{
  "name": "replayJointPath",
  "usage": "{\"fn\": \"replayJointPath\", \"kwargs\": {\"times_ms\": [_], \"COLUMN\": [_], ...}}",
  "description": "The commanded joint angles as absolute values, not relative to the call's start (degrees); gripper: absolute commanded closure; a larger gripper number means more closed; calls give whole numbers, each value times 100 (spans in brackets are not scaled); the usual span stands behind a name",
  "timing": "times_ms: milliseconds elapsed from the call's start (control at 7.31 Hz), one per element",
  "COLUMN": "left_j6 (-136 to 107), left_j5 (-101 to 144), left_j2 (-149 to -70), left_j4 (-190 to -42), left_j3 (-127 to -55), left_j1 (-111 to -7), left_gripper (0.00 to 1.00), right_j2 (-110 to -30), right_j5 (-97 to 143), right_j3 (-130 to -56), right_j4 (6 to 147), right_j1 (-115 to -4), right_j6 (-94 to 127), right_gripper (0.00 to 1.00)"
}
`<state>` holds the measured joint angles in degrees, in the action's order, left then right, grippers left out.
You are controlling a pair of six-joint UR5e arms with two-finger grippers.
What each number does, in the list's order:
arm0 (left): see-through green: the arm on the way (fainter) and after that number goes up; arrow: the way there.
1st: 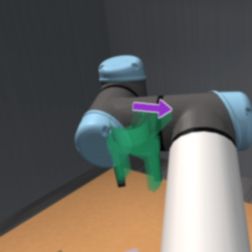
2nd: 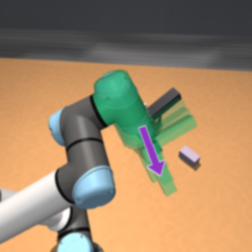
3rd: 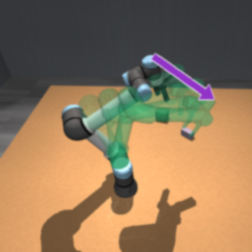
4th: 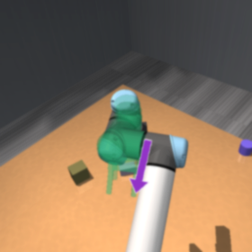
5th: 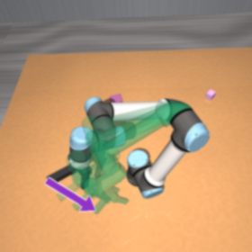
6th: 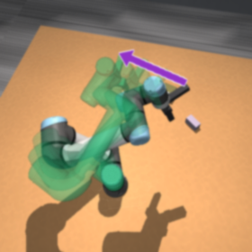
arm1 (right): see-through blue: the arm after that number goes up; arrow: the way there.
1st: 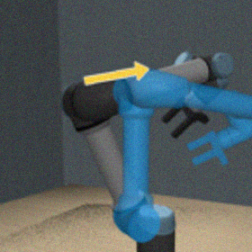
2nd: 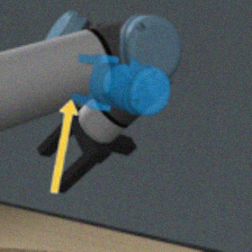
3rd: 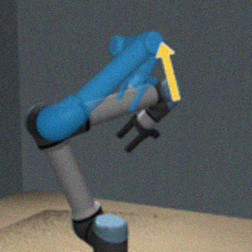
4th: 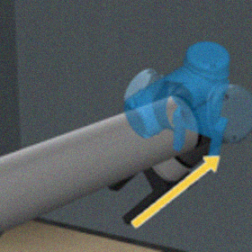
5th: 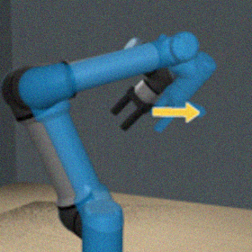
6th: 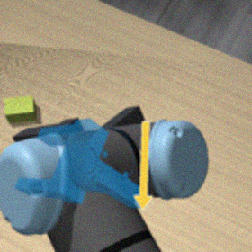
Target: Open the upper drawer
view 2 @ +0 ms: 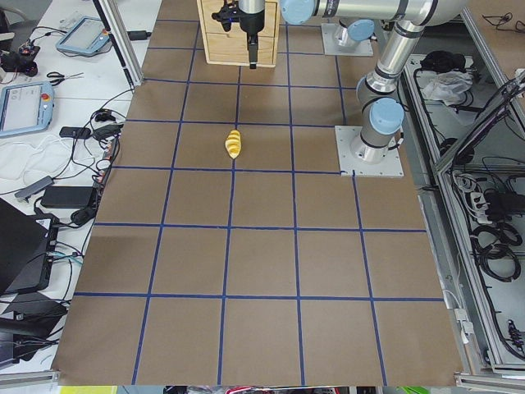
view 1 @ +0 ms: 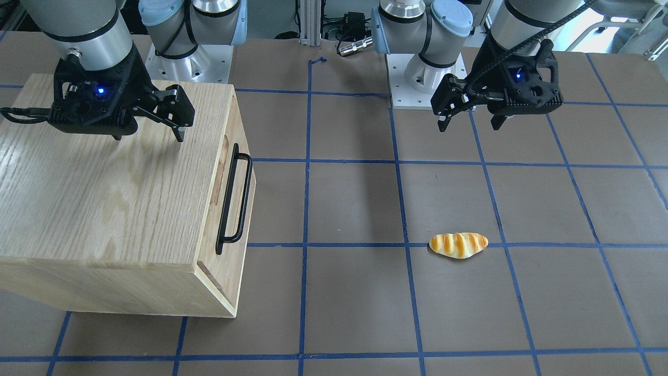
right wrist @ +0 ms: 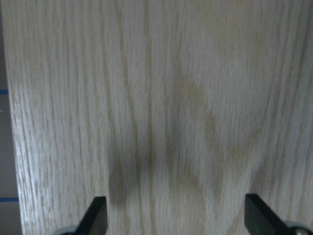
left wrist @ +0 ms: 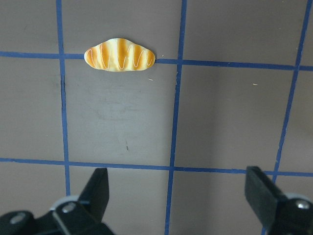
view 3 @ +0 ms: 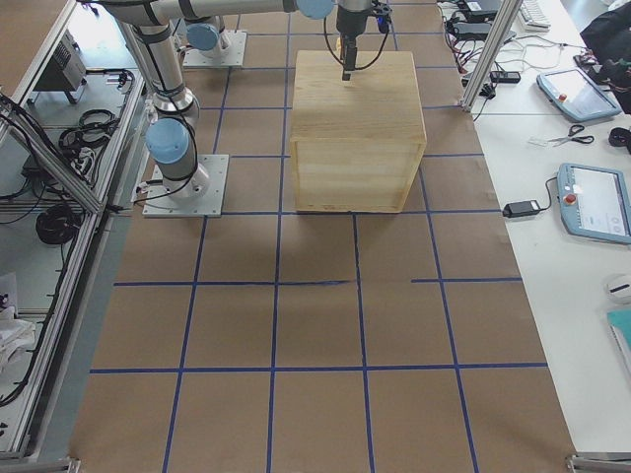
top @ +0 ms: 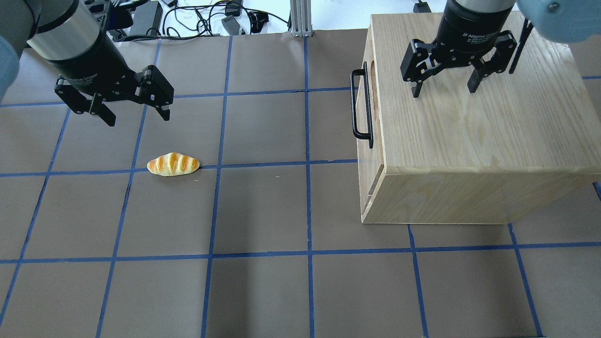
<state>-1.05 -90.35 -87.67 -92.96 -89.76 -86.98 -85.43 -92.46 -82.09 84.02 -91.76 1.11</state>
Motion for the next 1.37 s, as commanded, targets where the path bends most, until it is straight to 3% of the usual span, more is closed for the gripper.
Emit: {"fn": "replayJointPath", "kwargs": {"times_ms": [0,821,1232], "left_j6": [-105,17,-97], "left_j5": [-9062,-8982,-8808], "left_j2": [-8771,-8930,-9105], "left_j4": [-9657,-9536,-8738], "left_j3": [-8895,-8894,-8895], "left_j1": [-8684,-8753,-9034], "left_gripper": [0,0,0], "right_j2": [-8543,-8543,-8543], "right_j5": [-9246,-9246,-9246], "right_j3": [-8209,-8209,-8209], "right_j4": [8402,8402,8402], "right_j1": [-9176,-9176,-9176], "right_j6": [106,105,114], "right_gripper": [0,0,0]}}
